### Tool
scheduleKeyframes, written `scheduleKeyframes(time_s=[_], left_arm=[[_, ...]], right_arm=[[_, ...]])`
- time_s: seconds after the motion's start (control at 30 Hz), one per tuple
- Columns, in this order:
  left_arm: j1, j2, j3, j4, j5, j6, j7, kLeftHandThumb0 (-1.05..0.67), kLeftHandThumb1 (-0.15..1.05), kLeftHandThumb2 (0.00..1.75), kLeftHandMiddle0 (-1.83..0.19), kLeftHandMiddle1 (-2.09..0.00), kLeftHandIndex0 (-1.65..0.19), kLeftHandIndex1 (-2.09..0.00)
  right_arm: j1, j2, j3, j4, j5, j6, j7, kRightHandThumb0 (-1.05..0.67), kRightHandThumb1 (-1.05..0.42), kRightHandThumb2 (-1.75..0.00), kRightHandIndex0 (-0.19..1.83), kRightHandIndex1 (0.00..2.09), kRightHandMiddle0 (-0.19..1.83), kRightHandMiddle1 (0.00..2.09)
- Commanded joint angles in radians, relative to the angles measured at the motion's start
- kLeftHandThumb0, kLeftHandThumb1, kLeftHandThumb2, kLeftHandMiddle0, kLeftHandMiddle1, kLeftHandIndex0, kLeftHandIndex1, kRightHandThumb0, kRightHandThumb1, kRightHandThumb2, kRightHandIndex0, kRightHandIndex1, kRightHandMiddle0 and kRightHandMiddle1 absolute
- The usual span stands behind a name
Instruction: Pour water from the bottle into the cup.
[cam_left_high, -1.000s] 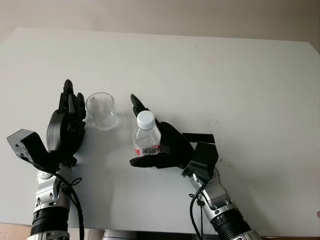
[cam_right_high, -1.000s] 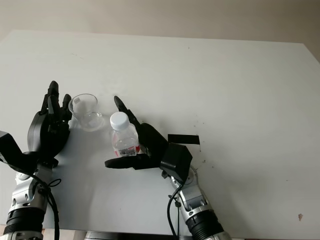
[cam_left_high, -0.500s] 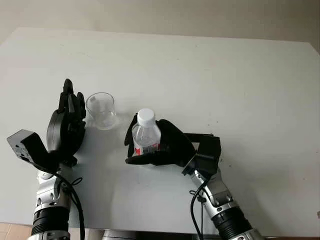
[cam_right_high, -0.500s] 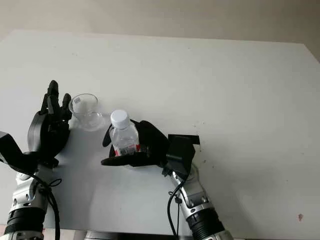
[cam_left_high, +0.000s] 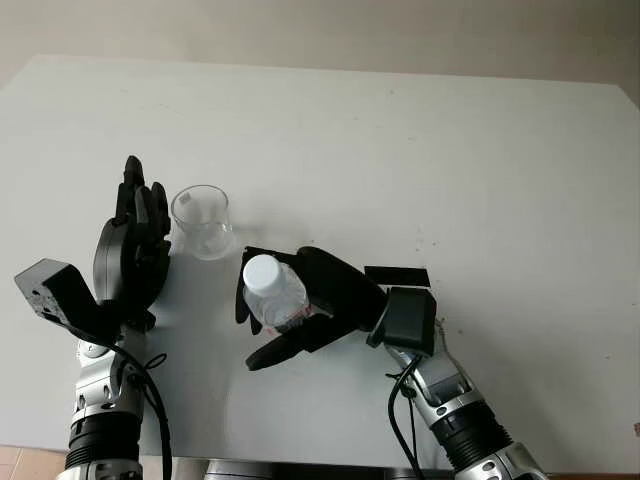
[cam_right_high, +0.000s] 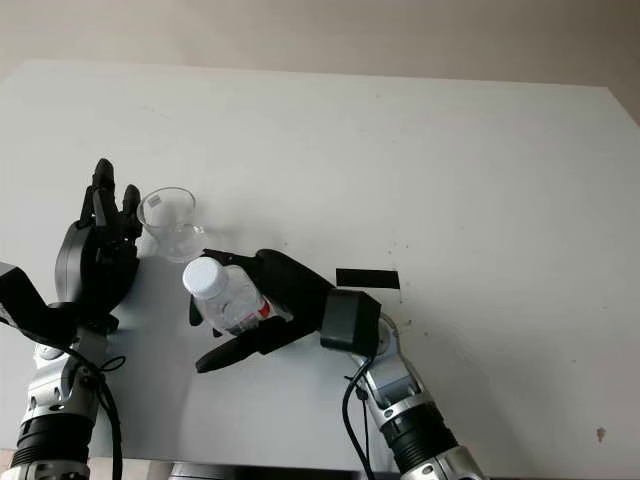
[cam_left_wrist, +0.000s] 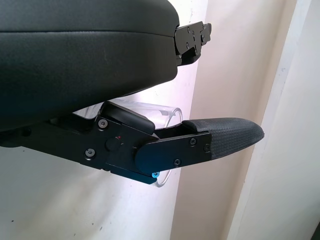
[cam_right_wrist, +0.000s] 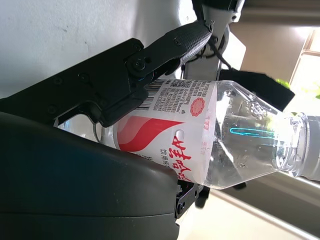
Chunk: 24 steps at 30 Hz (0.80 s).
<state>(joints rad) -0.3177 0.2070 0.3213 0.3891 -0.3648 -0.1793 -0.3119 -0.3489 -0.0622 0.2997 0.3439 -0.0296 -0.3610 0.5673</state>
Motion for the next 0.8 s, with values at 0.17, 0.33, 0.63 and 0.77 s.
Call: scheduleKeyframes(time_s=[0.17,0.33,0.63,0.77], left_arm=[[-0.01,0.004,0.004,0.009,-0.003,-0.005,-0.004,-0.83,1.05,0.6,0.19,0.0,0.19,0.0],[-0.016,0.004,0.007,0.015,-0.004,-0.004,-0.005,-0.84,1.05,0.6,0.19,0.0,0.19,0.0],[-0.027,0.001,0.013,0.03,-0.007,-0.002,-0.003,-0.86,1.05,0.62,0.19,0.0,0.19,0.0],[-0.03,-0.001,0.014,0.029,-0.007,0.002,-0.001,-0.87,1.05,0.63,0.19,0.0,0.19,0.0]], right_arm=[[-0.049,0.035,-0.041,0.037,-0.088,0.009,-0.215,-0.32,-1.05,-0.18,1.83,2.09,1.83,2.09],[-0.254,0.032,-0.101,0.196,-0.09,0.003,-0.285,-0.27,-1.05,-0.28,1.83,2.09,1.83,2.09],[-0.597,-0.038,-0.135,0.57,-0.211,-0.05,-0.498,-0.17,-1.05,-0.22,1.42,2.09,1.49,2.09],[-0.73,-0.059,-0.118,0.712,-0.269,-0.021,-0.561,-0.15,-1.05,-0.21,1.18,2.09,1.14,2.09]])
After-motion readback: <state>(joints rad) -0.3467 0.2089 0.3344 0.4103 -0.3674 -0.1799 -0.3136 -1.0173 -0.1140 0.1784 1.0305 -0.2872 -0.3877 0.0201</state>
